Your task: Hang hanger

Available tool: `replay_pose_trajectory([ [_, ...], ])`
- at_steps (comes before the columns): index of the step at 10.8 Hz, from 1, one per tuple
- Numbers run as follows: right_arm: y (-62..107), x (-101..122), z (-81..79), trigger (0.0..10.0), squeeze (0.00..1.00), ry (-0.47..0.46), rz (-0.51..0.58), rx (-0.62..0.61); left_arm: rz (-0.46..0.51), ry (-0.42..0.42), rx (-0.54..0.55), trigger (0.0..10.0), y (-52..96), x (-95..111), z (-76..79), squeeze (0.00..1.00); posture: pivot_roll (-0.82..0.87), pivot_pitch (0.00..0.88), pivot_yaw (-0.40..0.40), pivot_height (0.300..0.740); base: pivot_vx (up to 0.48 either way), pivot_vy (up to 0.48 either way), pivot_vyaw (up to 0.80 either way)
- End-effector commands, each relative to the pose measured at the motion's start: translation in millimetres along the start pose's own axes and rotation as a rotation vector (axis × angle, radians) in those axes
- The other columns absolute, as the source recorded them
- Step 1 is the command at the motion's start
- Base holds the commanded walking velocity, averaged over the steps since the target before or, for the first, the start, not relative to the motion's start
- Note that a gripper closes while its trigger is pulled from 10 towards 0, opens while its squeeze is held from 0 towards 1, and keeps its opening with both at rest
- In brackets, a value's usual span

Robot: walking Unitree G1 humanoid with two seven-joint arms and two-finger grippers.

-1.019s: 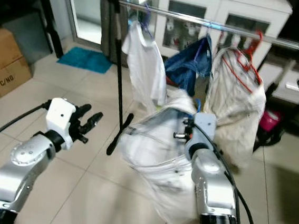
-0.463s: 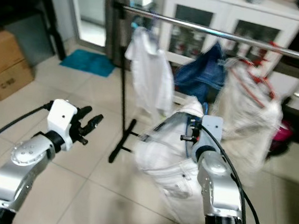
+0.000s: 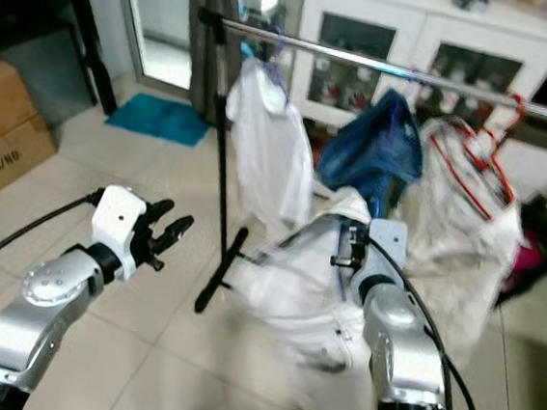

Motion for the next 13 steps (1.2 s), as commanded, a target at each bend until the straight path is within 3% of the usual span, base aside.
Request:
replay_pose_trajectory([
  [1,0.6,17.6,-9.0,10.0,0.00,0.001,0.061,0.030,0.002,-0.002,-0.006,10.0,2.0,2.0,-2.3,0.00,-0.04,0.031,-0.025,0.740,0.360,0.000,0.00],
  [7,2.3,16.3,-4.9,10.0,0.00,-0.004,0.061,0.018,0.001,0.001,-0.049,10.0,2.7,1.8,5.8,0.00,-0.04,0.036,-0.024,0.740,0.359,0.000,0.00],
  [9,2.5,14.3,-0.9,10.0,0.00,-0.005,0.055,0.008,0.002,-0.001,-0.073,10.0,3.9,0.4,10.5,0.00,-0.04,0.034,-0.026,0.740,0.000,0.000,0.00],
  [11,5.4,9.8,7.3,10.0,0.00,-0.005,0.047,-0.015,-0.009,-0.007,-0.097,10.0,6.6,-2.2,10.6,0.00,-0.04,0.031,-0.024,0.740,0.000,0.000,0.00],
  [13,9.7,6.6,27.2,10.0,0.00,-0.007,0.046,-0.075,-0.012,-0.008,-0.161,10.0,9.7,-1.9,10.6,0.00,-0.04,0.026,-0.011,0.740,0.000,0.000,0.00],
])
Point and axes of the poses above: a point about 5 cm out from each wrist's last joint towards the gripper, its own y axis pointing back from the gripper into the wrist, its own x axis along the axis of the wrist's last joint, z = x × y, the point moved 4 cm from there along -y, pointing out of the wrist towards the gripper, and after that the axes turned 5 degrees about -y, right-handed, at the moved point
